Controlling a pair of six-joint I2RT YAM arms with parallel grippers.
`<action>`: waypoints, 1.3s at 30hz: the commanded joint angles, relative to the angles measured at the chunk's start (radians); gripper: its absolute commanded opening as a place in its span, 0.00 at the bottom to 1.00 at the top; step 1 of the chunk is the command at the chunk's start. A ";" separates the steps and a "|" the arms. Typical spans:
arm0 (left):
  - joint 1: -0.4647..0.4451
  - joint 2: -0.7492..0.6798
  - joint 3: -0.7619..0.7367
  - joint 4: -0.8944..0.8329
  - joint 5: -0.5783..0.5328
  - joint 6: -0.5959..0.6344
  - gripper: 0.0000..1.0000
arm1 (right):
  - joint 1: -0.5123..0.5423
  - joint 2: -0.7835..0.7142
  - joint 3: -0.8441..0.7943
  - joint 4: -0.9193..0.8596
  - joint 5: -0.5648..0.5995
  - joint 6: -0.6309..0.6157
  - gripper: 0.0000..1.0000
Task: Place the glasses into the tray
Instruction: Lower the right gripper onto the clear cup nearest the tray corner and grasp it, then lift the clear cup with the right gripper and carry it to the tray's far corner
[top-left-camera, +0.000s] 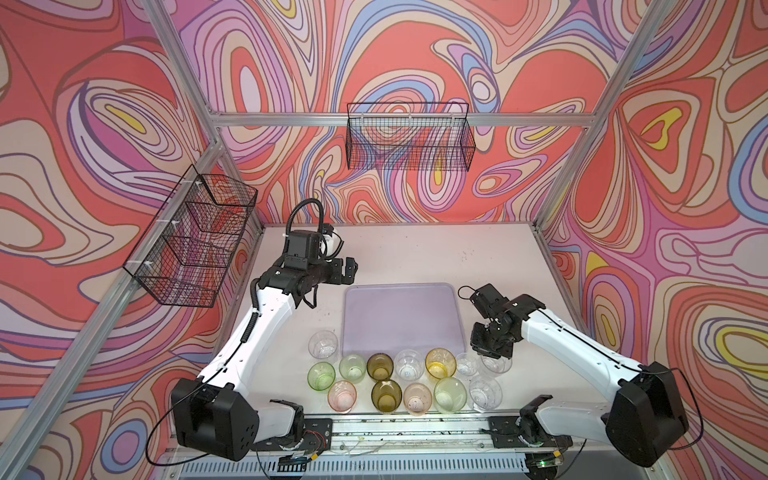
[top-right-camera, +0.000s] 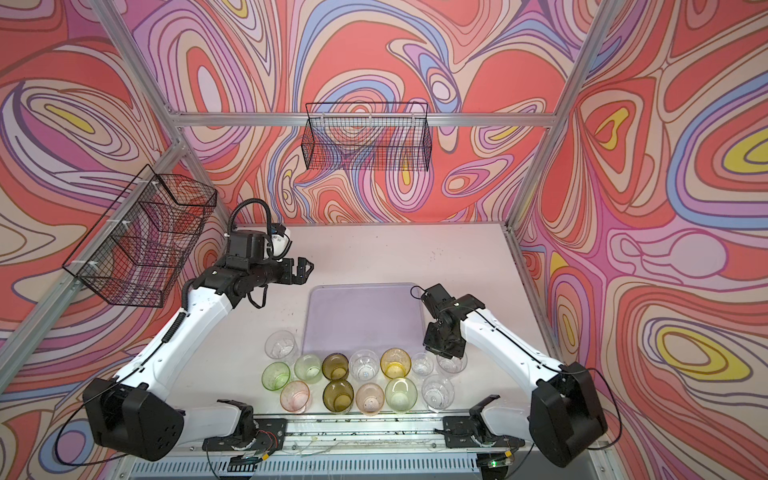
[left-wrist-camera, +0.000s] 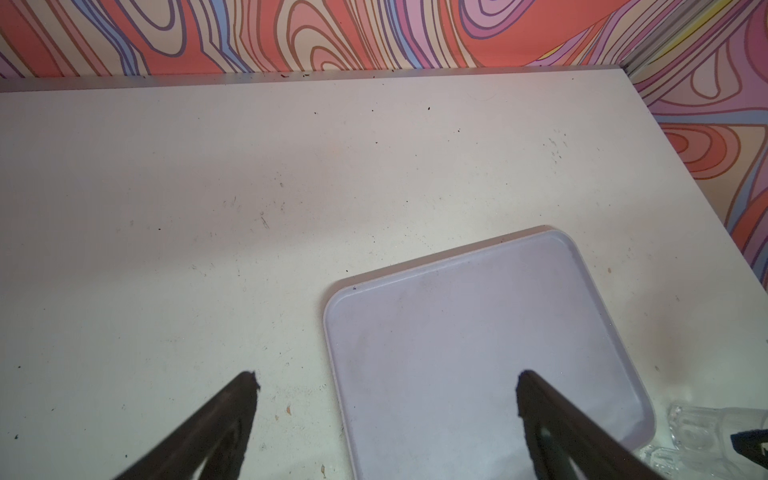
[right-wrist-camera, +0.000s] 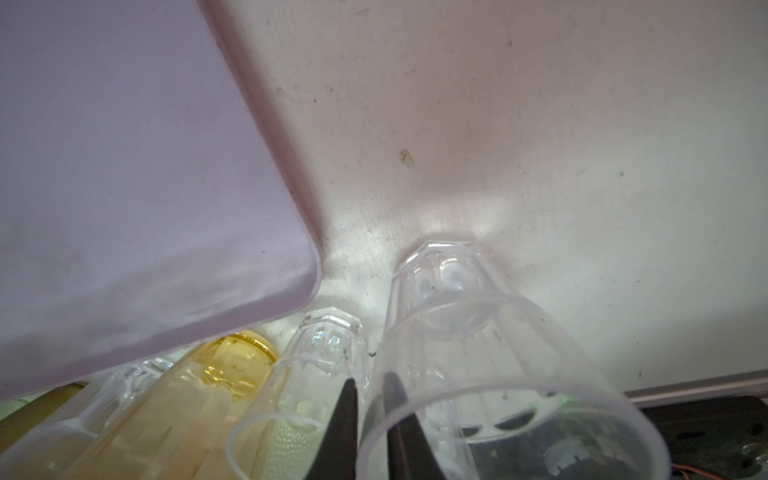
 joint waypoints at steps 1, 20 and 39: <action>0.008 0.010 -0.009 -0.017 0.000 0.001 1.00 | 0.006 0.003 0.013 -0.007 0.034 -0.008 0.09; 0.012 0.014 -0.004 -0.023 0.030 -0.011 1.00 | 0.006 0.141 0.255 -0.125 0.168 -0.119 0.00; 0.017 0.007 0.002 -0.030 0.024 -0.005 1.00 | 0.005 0.382 0.608 -0.121 0.194 -0.308 0.00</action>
